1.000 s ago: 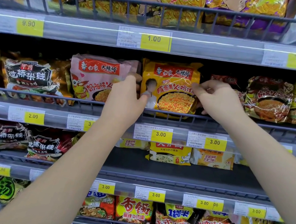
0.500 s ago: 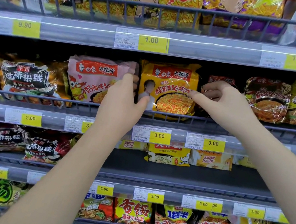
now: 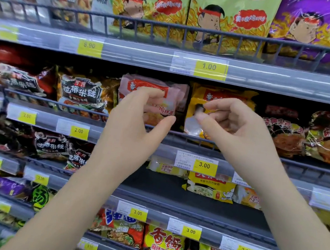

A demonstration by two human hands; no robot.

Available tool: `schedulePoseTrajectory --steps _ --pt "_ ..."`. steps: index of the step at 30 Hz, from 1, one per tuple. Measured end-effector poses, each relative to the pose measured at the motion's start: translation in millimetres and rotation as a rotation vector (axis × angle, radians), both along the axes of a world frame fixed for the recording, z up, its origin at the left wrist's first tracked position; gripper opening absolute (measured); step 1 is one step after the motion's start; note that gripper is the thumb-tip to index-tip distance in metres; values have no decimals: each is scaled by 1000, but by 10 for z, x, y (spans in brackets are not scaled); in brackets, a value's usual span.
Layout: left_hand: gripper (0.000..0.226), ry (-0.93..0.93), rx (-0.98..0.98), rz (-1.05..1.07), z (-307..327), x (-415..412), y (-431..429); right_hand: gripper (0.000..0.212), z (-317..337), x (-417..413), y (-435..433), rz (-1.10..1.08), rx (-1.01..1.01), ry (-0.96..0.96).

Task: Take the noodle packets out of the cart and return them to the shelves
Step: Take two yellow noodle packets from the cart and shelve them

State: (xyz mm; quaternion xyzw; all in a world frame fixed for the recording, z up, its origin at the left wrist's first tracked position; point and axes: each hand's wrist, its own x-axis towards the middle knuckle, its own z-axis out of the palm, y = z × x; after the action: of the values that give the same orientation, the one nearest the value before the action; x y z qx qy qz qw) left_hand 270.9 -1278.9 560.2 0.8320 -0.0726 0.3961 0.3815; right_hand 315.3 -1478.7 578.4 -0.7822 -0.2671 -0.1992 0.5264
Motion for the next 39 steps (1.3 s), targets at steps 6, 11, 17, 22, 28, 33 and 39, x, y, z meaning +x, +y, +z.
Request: schedulePoseTrajectory --steps 6,11,17,22,28,33,39 --pt "42 3 -55 31 50 -470 681 21 53 -229 757 209 -14 8" --pt "45 37 -97 85 14 -907 1543 21 78 -422 1699 353 -20 18" --pt "39 52 -204 224 -118 -1685 2880 21 -41 -847 3148 560 -1 70" --pt "39 71 -204 380 -285 -2448 3823 21 -273 -1258 4326 748 -16 155" --pt "35 84 -288 597 -585 -3174 4718 22 -540 -1673 5550 950 -45 230" --pt "31 76 -326 735 -806 -3501 5282 23 -776 -1794 6382 1087 -62 277" --pt "30 109 -372 871 -966 -3556 6013 29 -1055 -1726 7372 1232 -83 348"
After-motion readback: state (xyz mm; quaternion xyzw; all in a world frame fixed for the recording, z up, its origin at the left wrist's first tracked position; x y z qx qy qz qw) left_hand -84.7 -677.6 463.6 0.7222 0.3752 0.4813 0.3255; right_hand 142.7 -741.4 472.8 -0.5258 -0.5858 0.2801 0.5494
